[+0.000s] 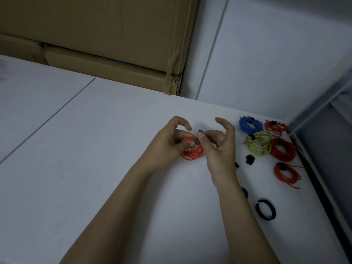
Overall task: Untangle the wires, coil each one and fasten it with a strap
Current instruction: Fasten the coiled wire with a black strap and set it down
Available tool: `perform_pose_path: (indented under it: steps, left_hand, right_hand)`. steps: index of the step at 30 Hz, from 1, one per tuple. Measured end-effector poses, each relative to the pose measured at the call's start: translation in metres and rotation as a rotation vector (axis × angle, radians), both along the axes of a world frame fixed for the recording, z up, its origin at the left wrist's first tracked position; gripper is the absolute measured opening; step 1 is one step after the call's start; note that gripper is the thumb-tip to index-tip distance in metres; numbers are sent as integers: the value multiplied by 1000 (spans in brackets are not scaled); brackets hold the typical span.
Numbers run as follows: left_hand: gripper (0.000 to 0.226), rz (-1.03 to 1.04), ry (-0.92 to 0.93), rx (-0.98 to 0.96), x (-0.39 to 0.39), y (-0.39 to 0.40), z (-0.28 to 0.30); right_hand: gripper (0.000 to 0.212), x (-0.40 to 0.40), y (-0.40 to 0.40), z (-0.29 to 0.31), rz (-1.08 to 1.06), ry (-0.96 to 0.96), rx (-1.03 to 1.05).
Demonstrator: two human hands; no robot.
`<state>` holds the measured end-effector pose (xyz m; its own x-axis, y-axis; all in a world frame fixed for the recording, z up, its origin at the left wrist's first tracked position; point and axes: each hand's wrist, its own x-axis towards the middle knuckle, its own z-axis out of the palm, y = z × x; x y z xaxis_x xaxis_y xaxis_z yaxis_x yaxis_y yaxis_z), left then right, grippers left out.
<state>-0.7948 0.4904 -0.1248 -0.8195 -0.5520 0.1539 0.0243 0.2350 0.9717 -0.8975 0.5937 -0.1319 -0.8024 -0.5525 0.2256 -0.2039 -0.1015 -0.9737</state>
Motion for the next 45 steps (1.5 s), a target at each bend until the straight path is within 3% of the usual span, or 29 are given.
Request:
perform_pose_path:
  steps: [5,7,12,19,23,28,36,40,45]
  left_hand:
    - [28,17,64,-26,-1,1,1]
    - [26,26,96,-34,-1,1,1]
    - [21,60,109,-81,0,-5,-3]
    - [15,96,84,-325,-4,-3,-7]
    - [10,86,58,-334,-4,-4,-7]
    - [9,32,12,-177,-4,-4,-9]
    - [16,60,40,-2,-1,-7,-6]
    - [11,39,81,44,-2,-6,-5]
    - [12,1,116,88,-5,1,-4]
  right_hand:
    - [8,4,1,4,-49,401,121]
    - [15,2,4,4,-37,507,109]
    - [22,1,9,3,123,574,252]
    - [19,5,6,-1,3,697,300]
    - [18,6,6,-4,52,616,292]
    - [21,5,6,-6,70,444,233]
    - [22,-1,13,-1,180,516,207]
    - [17,-1,11,-1,108,408,154]
    - [30,1,13,4,49,258,93]
